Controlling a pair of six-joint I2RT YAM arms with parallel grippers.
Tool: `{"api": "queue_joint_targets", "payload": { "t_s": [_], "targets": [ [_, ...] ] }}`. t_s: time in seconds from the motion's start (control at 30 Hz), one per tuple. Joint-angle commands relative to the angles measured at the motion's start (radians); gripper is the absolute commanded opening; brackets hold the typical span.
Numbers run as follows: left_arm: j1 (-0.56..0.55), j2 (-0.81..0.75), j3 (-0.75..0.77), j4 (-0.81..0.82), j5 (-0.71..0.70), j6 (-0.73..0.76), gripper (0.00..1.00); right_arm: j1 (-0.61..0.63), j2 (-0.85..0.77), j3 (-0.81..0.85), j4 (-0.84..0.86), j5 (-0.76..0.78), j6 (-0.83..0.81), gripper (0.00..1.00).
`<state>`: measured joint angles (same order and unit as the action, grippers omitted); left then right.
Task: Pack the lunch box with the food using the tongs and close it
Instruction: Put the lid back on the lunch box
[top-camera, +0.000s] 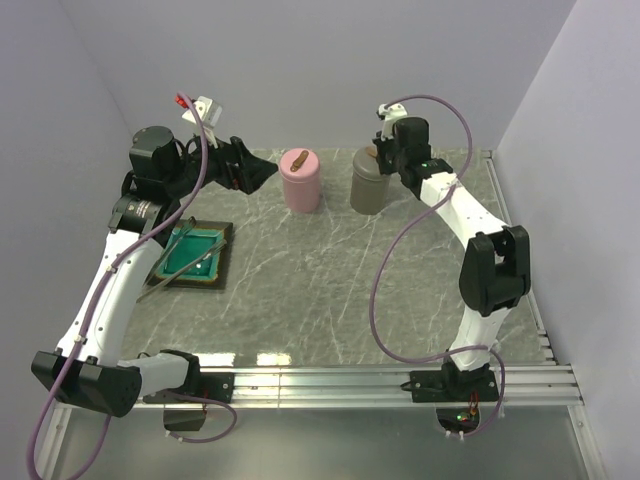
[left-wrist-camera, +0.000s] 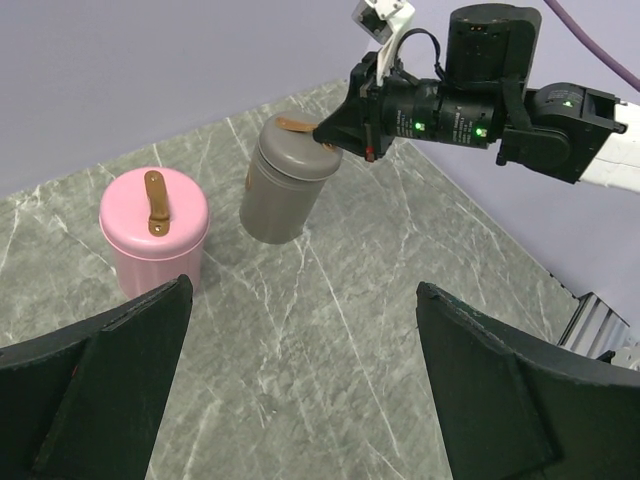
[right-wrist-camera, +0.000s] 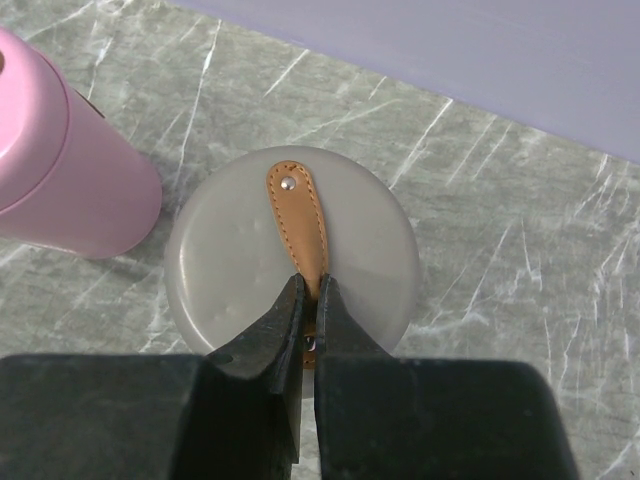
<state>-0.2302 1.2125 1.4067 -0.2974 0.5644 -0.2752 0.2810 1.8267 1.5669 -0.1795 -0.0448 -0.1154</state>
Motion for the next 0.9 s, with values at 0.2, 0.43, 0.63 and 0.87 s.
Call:
{"api": "queue_joint_targets", "payload": {
  "t_s": [0.2, 0.43, 0.63, 0.87],
  "targets": [
    [0.003, -0.007, 0.029, 0.038, 0.028, -0.004, 0.99, -0.011, 0.031, 0.033, 0.037, 0.006, -0.003, 0.0],
    [0.003, -0.01, 0.023, 0.04, 0.031, -0.002, 0.99, -0.022, 0.042, 0.025, 0.037, -0.015, 0.02, 0.0],
    [0.003, -0.011, 0.023, 0.038, 0.032, -0.002, 0.99, -0.025, 0.048, 0.021, 0.026, -0.038, 0.025, 0.0],
    [0.003, -0.014, 0.018, 0.035, 0.031, -0.002, 0.99, -0.025, 0.08, 0.041, -0.023, -0.04, -0.013, 0.0]
  ]
}}
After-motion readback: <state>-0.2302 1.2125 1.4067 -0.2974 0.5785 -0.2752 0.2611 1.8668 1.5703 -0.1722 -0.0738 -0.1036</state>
